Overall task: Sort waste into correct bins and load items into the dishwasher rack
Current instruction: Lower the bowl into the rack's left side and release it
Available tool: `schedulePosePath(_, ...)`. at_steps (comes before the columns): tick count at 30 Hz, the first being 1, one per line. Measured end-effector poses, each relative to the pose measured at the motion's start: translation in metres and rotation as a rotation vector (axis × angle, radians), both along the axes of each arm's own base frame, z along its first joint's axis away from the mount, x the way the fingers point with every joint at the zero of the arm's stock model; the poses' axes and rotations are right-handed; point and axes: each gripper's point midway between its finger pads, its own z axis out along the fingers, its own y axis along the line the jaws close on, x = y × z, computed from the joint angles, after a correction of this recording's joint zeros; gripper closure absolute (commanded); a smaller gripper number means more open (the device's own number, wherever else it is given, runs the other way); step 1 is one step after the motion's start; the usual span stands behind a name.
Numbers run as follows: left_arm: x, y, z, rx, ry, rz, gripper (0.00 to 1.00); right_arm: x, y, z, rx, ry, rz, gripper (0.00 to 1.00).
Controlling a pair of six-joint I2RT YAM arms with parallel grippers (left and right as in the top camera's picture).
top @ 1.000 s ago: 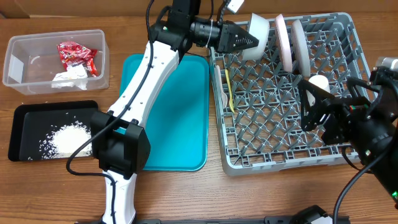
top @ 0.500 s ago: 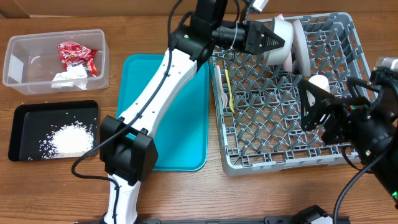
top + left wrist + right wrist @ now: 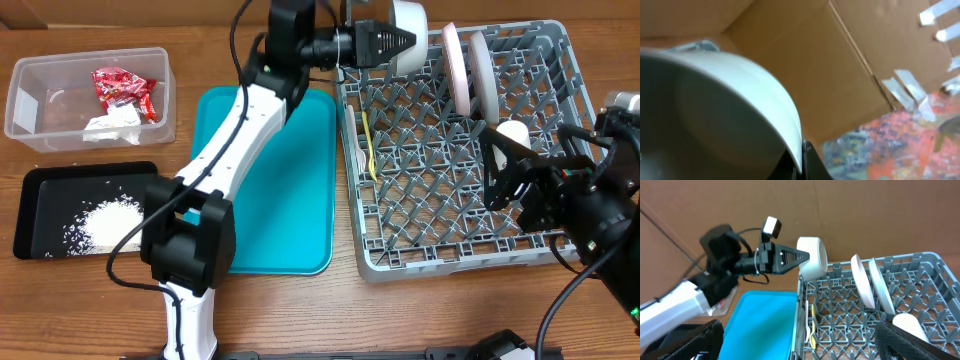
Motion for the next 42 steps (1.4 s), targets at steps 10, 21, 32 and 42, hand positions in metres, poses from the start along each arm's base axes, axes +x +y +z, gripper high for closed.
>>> schedulePosePath(10,-0.011,0.004,-0.054,-0.059,0.174,0.005,0.96,0.0,0.0,0.0,0.0,-0.001,0.0,0.0)
schedulePosePath(21,-0.029,-0.009,-0.08,-0.099,0.164,0.011,0.95,0.0,0.0,0.0,0.0,0.0,0.0,0.0)
schedulePosePath(32,-0.038,-0.013,-0.086,-0.12,0.128,0.013,0.96,0.0,0.0,0.0,0.0,0.0,0.0,0.0)
schedulePosePath(42,-0.058,-0.043,-0.107,-0.188,0.121,-0.047,0.96,0.0,0.0,0.0,0.0,0.0,0.0,0.0)
